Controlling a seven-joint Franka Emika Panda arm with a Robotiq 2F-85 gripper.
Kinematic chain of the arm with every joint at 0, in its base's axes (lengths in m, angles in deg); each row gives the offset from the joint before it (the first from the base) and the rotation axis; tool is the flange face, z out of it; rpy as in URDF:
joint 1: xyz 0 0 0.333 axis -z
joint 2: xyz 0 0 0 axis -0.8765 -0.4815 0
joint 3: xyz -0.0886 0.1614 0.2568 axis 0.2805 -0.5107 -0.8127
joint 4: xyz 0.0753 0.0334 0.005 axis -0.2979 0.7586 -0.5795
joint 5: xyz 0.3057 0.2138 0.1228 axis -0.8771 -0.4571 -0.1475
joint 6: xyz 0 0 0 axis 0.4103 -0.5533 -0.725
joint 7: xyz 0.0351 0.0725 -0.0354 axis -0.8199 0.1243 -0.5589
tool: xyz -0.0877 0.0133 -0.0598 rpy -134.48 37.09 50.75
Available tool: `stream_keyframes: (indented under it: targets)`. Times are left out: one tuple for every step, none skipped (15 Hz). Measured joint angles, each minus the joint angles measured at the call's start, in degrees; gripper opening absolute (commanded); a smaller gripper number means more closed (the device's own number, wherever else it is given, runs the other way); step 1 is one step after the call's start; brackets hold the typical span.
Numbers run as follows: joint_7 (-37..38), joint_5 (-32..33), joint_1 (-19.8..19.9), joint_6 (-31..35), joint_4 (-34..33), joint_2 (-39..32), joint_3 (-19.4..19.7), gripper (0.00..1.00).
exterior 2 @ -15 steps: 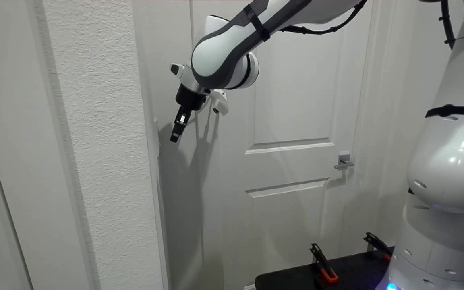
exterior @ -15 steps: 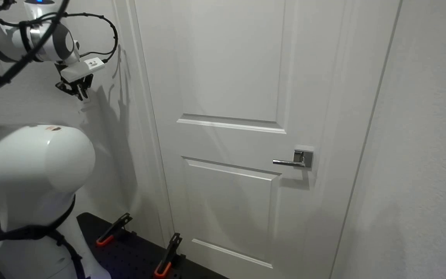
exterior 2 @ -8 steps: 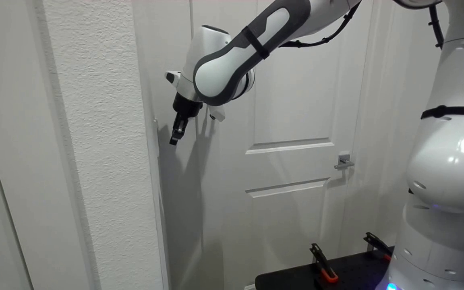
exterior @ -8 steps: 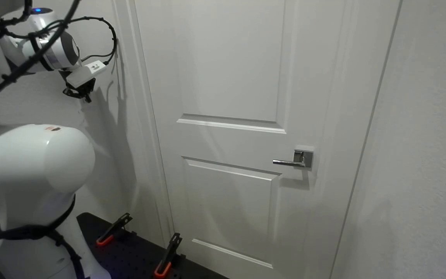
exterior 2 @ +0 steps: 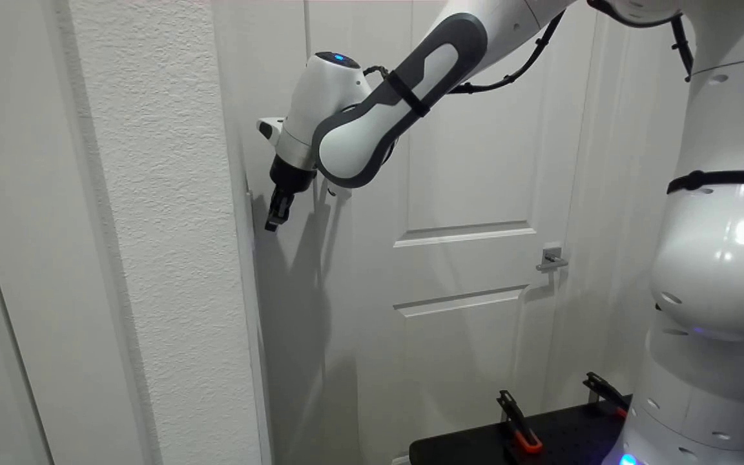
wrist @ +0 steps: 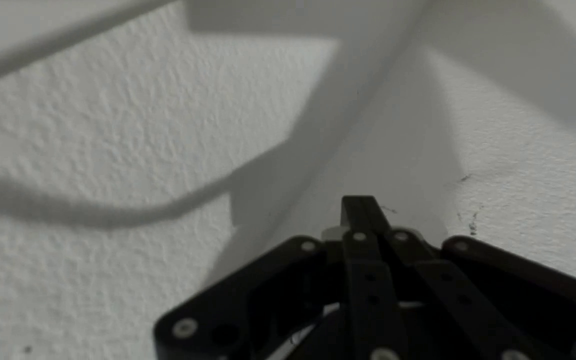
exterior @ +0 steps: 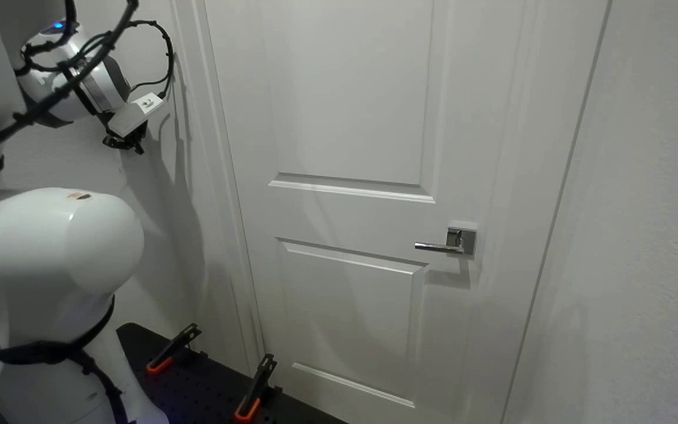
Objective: Turn off the light
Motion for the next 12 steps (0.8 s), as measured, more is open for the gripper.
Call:
stream_keyframes:
  targets:
    - [1.06, 1.18, -0.02, 0.56, -0.25, -0.36, 0.15, 0.00]
    - [1.84, 1.92, -0.03, 1.14, -0.43, -0.66, 0.27, 0.00]
    - [2.44, 2.68, -0.03, 1.83, -0.62, -0.98, 0.40, 0.00]
    - [3.00, 2.96, -0.03, 2.66, -0.85, -1.36, 0.45, 0.00]
    - [3.09, 2.96, -0.03, 3.42, -1.09, -1.74, 0.47, 0.00]
    - [3.09, 2.88, -0.01, 4.29, -1.31, -2.20, 0.44, 0.00]
    - [3.09, 2.72, 0.01, 4.83, -1.46, -2.65, 0.40, 0.00]
    - [3.09, 2.50, 0.05, 5.07, -1.53, -2.93, 0.40, 0.00]
    - [3.09, 2.36, 0.08, 5.30, -1.59, -3.14, 0.40, 0.00]
    - [3.09, 2.28, 0.11, 5.41, -1.66, -3.32, 0.39, 0.00]
    - [3.09, 2.23, 0.17, 5.42, -1.70, -3.43, 0.39, 0.00]
    - [3.09, 2.17, 0.20, 5.42, -1.75, -3.53, 0.39, 0.00]
